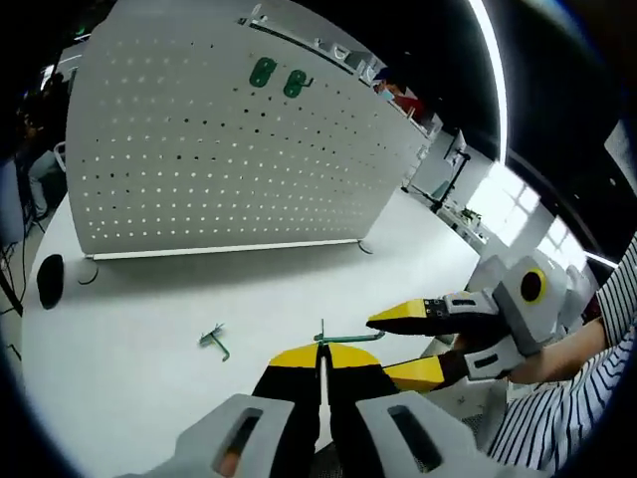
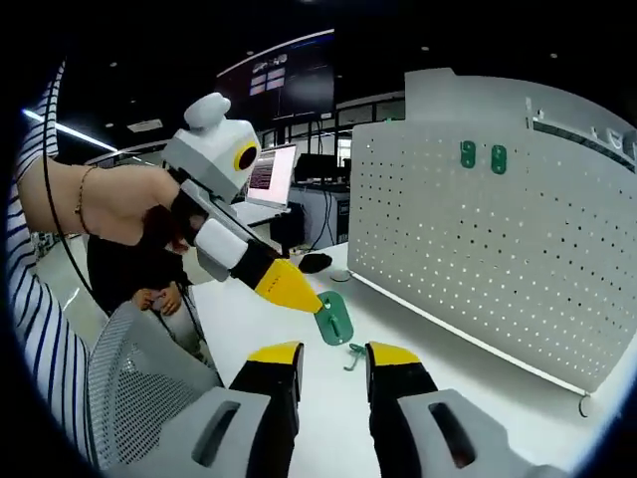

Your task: Insert the hook assembly into the mounting plate slot until the hook locks in place.

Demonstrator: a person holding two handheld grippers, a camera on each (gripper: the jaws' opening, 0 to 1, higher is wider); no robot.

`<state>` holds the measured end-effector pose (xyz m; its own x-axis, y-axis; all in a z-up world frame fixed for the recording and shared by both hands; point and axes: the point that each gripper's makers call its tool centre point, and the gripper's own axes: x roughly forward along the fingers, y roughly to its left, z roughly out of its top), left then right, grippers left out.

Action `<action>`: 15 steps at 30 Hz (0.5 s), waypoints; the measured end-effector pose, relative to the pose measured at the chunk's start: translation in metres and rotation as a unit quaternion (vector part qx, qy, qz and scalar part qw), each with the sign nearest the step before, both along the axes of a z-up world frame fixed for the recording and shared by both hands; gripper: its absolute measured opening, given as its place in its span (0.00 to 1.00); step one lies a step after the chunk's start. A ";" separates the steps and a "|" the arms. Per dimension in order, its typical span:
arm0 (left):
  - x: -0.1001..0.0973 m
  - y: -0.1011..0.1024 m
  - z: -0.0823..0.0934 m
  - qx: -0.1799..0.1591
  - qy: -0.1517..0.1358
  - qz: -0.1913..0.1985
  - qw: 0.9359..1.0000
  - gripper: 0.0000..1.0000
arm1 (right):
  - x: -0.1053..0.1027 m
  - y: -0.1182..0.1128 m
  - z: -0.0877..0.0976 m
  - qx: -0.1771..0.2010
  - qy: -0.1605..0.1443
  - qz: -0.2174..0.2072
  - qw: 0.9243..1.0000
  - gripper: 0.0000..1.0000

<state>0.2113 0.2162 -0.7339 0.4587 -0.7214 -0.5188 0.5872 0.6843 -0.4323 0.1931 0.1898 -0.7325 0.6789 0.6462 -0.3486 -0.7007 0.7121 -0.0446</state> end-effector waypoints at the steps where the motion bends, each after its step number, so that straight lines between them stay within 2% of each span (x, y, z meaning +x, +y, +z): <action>1: -0.002 -0.002 0.000 -0.001 0.002 -0.002 1.000 0.01 | 0.001 0.001 0.001 -0.002 -0.003 0.002 1.000 0.20; 15: -0.011 -0.006 0.003 -0.019 0.012 -0.012 1.000 0.01 | 0.001 0.009 0.004 -0.017 -0.026 0.026 0.999 0.05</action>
